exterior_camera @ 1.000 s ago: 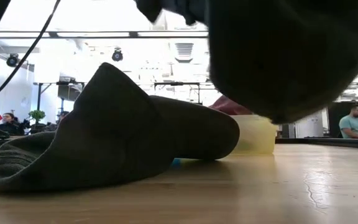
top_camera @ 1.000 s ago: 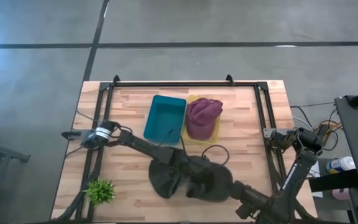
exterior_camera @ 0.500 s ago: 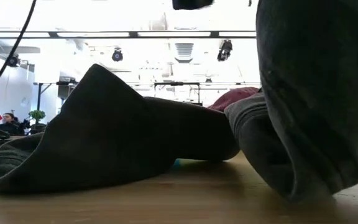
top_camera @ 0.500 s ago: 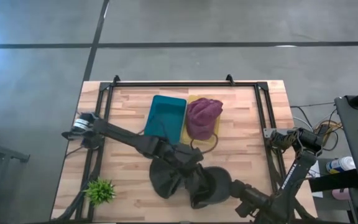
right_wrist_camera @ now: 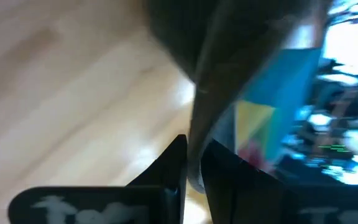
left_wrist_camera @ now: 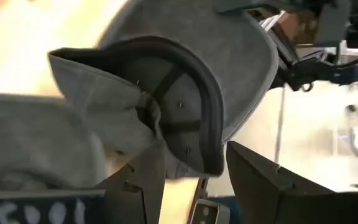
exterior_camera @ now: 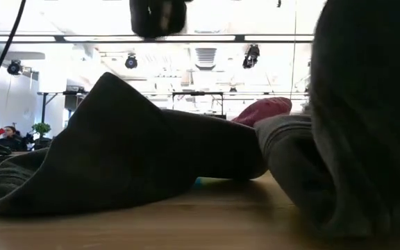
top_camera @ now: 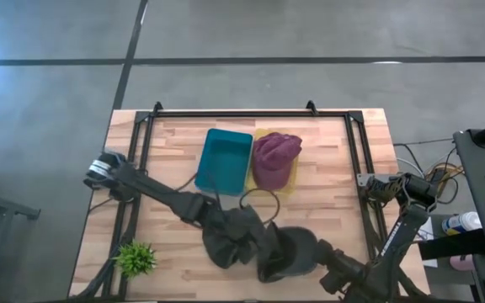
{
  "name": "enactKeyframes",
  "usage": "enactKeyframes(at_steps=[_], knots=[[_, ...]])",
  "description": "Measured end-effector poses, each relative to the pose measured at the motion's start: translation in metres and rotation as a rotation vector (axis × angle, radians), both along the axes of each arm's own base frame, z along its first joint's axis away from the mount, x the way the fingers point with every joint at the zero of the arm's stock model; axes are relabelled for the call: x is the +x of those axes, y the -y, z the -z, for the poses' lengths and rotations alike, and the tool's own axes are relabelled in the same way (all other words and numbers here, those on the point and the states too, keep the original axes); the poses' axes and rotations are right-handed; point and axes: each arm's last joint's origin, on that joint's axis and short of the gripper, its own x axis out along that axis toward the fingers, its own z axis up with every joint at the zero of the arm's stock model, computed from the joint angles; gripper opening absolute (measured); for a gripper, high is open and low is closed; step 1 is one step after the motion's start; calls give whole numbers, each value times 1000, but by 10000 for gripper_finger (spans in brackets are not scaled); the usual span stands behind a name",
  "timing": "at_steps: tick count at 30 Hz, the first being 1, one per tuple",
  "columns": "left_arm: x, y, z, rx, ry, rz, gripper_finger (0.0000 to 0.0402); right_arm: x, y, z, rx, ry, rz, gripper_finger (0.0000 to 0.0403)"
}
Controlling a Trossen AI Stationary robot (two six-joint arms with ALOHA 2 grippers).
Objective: Pick & Place hat
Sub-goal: Put the right black cap into the blue bin
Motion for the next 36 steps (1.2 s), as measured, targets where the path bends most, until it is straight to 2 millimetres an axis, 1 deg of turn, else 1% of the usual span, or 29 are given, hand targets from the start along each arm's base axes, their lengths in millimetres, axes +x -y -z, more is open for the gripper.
enactKeyframes(at_steps=[2,4,7,13,16,18,21,25,29,31,34,36], knots=[[7,3,18,-22,37,0,163,-3,1,5,22,-51,20,38],[13,6,40,-46,24,15,163,-5,1,8,23,-77,19,38],[23,10,69,-79,10,48,163,-6,2,10,17,-100,8,38],[45,20,116,-93,-17,95,163,-8,1,11,59,-156,29,38],[60,26,132,-95,-28,137,163,-8,1,14,70,-179,31,38],[71,29,139,-83,-19,175,163,-8,1,15,74,-179,23,38],[85,32,144,-55,-6,196,163,-8,0,15,82,-175,29,38],[95,28,141,-4,-10,196,163,-8,0,14,109,-150,77,38],[93,15,141,94,-84,156,163,-8,0,9,162,-109,153,42],[90,10,142,101,-141,143,163,-9,1,4,179,-104,190,51],[85,8,146,106,-211,125,163,-10,0,0,203,-113,232,73],[82,13,147,108,-221,118,163,-12,-1,-2,214,-114,250,91]])
